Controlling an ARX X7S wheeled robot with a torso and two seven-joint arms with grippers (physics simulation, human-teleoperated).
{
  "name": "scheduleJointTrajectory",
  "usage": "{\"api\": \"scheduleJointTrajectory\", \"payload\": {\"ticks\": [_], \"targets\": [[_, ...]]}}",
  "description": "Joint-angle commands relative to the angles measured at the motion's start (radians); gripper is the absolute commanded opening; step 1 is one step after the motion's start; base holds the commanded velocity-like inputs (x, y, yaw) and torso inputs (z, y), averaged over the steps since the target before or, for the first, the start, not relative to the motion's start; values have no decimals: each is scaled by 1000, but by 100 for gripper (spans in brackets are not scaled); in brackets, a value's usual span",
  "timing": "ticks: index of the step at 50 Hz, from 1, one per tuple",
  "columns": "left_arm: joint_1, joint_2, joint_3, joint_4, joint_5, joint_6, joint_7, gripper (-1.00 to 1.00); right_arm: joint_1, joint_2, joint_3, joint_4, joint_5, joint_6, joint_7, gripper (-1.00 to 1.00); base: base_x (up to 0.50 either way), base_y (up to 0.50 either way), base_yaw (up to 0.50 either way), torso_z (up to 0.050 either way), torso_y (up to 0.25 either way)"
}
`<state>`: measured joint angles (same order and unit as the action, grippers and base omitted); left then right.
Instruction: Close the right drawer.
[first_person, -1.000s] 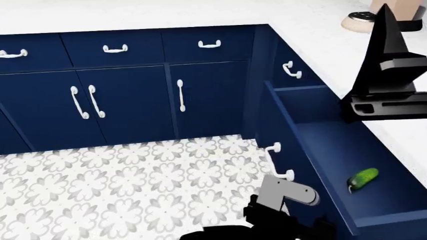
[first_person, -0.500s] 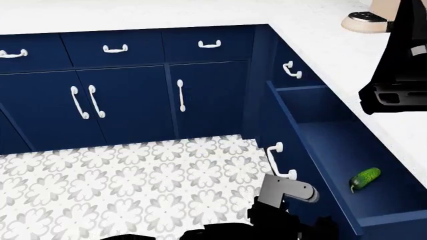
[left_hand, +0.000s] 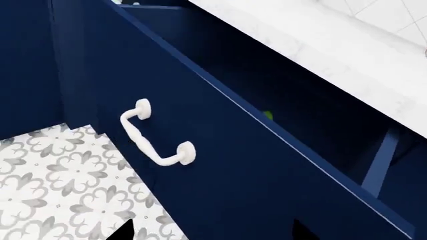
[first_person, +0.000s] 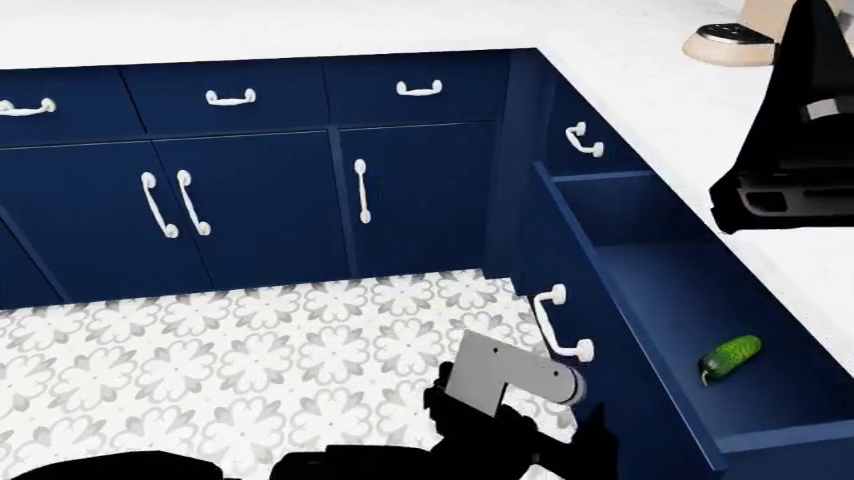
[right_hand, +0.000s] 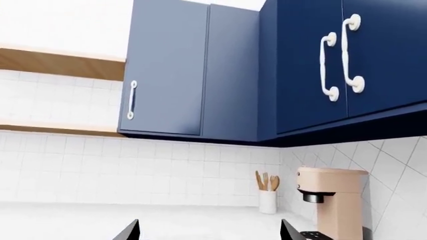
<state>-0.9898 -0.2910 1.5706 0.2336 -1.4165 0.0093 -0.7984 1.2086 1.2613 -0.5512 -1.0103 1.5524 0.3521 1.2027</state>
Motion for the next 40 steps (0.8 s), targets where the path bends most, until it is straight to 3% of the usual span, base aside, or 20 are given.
{"api": "scheduleJointTrajectory", "payload": {"ticks": [1,13,20,29,40], "targets": [[-75,-232,-18,232,54,-15,-118,100,-8,-13,-9,-3,-14,14,6,100,0,0,0,0,0],[-156,-584,-102,418,98,28,-152,100,-23,-55,-37,-9,-47,46,20,100,0,0,0,0,0],[-205,-749,-154,435,85,48,-109,100,-20,-96,-64,-16,-60,80,37,100,0,0,0,0,0],[-273,-902,-218,416,40,56,-91,100,-54,-147,-100,-21,-108,94,36,100,0,0,0,0,0],[-298,-971,-237,396,52,43,-56,100,-135,-234,-178,-22,-196,113,38,100,0,0,0,0,0]]}}
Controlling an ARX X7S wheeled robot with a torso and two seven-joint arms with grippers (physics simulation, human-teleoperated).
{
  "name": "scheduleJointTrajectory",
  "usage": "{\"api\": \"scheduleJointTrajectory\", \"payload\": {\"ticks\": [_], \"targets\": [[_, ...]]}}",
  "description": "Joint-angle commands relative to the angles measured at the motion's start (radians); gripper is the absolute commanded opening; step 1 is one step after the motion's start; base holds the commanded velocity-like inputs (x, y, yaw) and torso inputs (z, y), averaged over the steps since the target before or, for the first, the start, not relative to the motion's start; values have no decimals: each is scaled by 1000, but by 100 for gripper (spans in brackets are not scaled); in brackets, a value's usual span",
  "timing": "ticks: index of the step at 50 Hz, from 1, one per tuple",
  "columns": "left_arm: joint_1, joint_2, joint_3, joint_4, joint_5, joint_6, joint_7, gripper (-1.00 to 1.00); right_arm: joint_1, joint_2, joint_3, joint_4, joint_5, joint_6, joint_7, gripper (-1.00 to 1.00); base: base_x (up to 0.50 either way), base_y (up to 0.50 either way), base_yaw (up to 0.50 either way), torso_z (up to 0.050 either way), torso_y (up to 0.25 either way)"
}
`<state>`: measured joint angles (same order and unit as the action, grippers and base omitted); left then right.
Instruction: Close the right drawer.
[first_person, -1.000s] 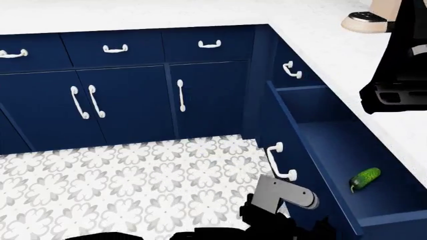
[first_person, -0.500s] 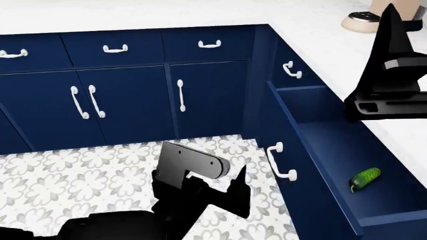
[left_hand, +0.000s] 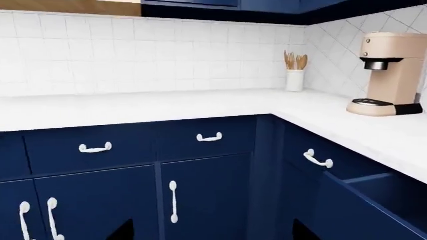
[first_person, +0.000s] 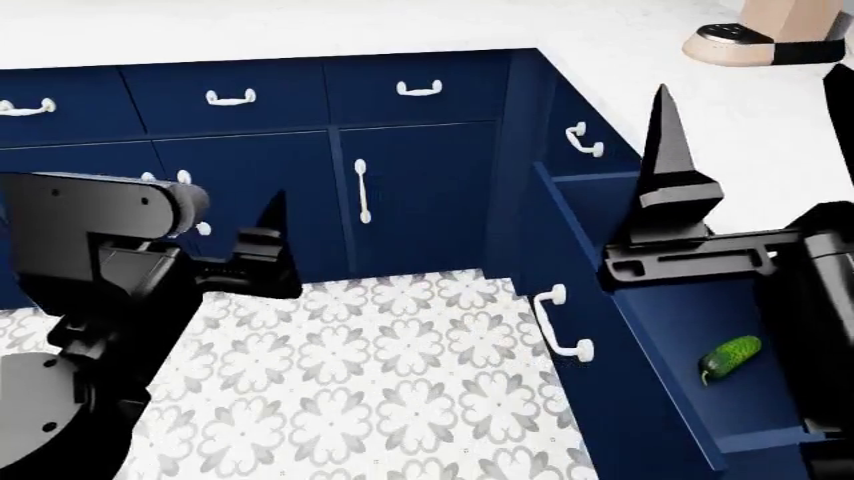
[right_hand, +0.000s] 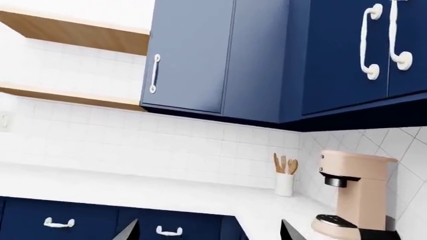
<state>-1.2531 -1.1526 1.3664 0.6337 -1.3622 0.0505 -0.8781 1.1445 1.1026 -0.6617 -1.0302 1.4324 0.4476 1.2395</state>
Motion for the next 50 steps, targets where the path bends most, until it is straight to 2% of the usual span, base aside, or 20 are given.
{"api": "scheduleJointTrajectory", "payload": {"ticks": [1,14,31,50], "targets": [[-37,-114,-37,-4,-8,7,27,100,-98,-86,-81,0,-95,13,-2,100,0,0,0,0,0],[-34,-116,-42,1,-6,10,23,100,-109,-222,-168,43,-112,75,16,100,0,0,0,0,0],[-36,-115,-46,15,-1,-1,14,100,-220,-369,-282,162,-184,92,-26,100,0,0,0,0,0],[-27,-87,-43,25,12,-9,17,100,-331,-430,-349,280,-272,60,-87,100,0,0,0,0,0]]}}
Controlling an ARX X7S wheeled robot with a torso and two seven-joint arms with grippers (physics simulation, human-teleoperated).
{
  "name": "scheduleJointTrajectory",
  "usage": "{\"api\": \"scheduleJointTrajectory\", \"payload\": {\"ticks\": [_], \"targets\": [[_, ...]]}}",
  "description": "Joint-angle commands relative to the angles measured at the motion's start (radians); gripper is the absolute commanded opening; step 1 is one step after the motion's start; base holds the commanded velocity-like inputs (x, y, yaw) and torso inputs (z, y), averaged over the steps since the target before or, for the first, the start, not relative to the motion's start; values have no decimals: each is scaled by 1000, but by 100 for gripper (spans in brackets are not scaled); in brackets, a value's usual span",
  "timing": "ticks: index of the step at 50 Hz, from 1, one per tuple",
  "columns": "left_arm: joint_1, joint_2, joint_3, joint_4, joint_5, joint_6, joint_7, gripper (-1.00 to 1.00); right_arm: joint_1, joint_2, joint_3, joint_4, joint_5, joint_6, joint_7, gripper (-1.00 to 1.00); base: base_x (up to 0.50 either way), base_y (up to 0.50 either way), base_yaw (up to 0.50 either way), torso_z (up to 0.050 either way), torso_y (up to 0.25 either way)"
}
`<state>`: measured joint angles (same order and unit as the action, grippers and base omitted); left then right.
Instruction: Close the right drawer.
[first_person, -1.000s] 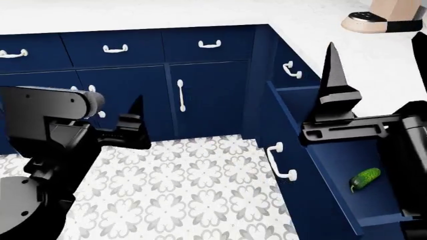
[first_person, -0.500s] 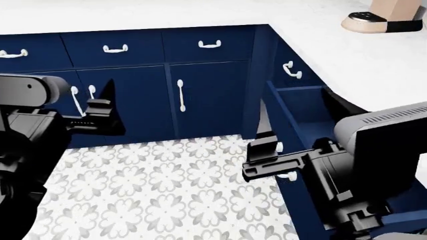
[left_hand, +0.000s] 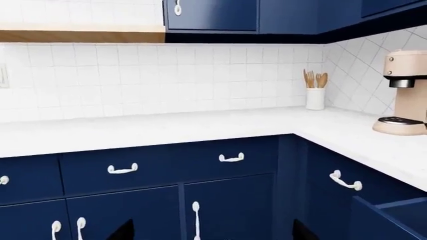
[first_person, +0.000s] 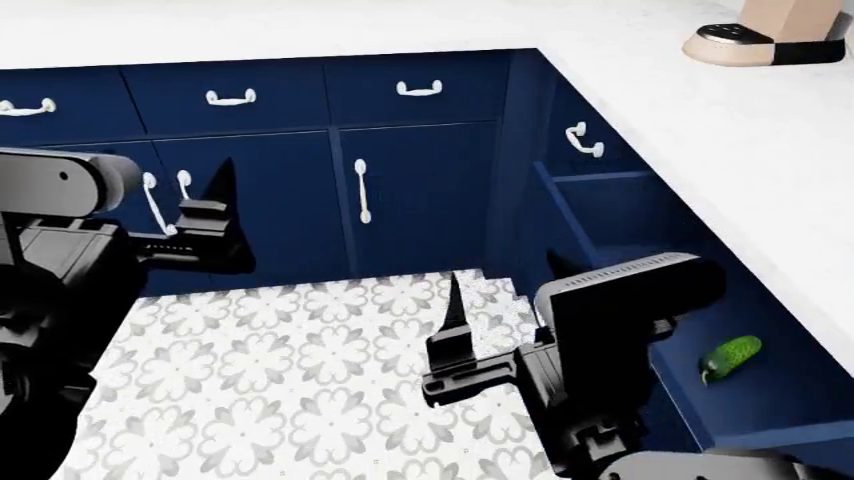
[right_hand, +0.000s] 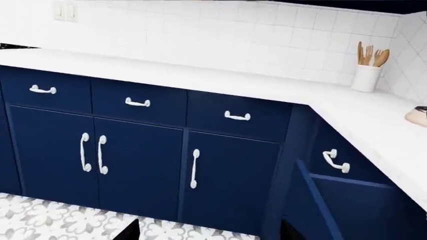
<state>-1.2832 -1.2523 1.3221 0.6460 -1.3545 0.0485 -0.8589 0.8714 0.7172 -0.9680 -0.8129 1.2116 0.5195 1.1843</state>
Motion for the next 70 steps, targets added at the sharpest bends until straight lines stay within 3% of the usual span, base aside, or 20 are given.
{"api": "scheduleJointTrajectory", "payload": {"ticks": [1,70], "targets": [[2,14,2,16,6,-11,-7,100,-64,-49,-47,68,-59,-13,-34,100,0,0,0,0,0],[15,31,-11,31,14,-32,-3,100,-273,-73,-117,477,-189,-139,-236,100,0,0,0,0,0]]}}
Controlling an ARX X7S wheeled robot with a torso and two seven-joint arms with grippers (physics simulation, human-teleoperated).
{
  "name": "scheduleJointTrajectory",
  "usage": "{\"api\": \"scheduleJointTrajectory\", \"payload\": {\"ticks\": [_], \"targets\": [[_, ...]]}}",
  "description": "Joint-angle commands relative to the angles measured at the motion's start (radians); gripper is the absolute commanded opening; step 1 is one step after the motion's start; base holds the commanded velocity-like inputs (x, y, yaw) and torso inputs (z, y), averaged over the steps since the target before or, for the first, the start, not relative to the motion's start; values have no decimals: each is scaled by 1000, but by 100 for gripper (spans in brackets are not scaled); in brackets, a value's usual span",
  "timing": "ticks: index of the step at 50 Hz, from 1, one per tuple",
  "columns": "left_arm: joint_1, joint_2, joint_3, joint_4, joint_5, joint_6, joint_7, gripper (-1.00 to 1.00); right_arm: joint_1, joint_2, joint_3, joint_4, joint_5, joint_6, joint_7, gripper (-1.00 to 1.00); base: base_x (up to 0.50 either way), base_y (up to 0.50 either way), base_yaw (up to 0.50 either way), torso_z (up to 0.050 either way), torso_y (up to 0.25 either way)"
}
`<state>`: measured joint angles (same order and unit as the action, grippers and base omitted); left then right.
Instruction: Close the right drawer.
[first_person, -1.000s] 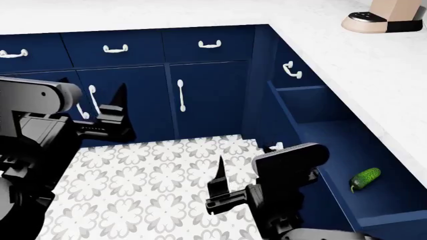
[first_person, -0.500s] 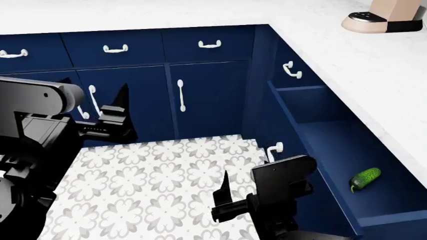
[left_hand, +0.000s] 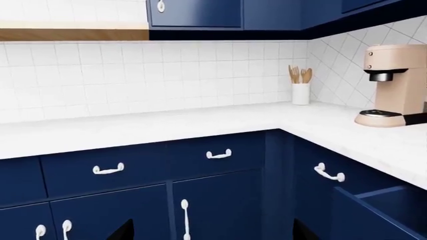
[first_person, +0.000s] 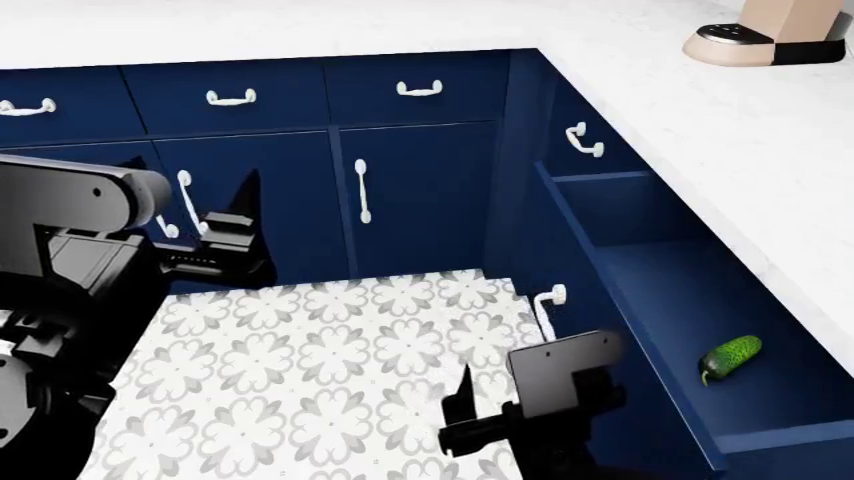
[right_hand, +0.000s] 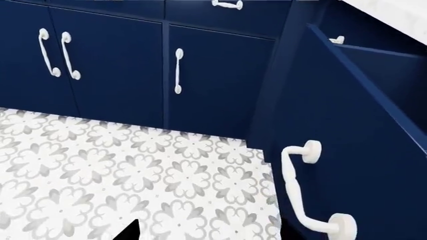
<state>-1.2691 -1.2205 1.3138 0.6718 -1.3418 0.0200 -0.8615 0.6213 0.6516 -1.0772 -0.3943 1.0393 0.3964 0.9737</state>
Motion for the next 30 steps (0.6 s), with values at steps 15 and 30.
{"api": "scheduleJointTrajectory", "payload": {"ticks": [15,30], "targets": [[9,5,-4,1,7,-2,3,100,-46,11,0,112,-27,-39,-40,100,0,0,0,0,0],[7,4,-10,7,5,-9,2,100,-66,26,9,135,-32,-62,-46,100,0,0,0,0,0]]}}
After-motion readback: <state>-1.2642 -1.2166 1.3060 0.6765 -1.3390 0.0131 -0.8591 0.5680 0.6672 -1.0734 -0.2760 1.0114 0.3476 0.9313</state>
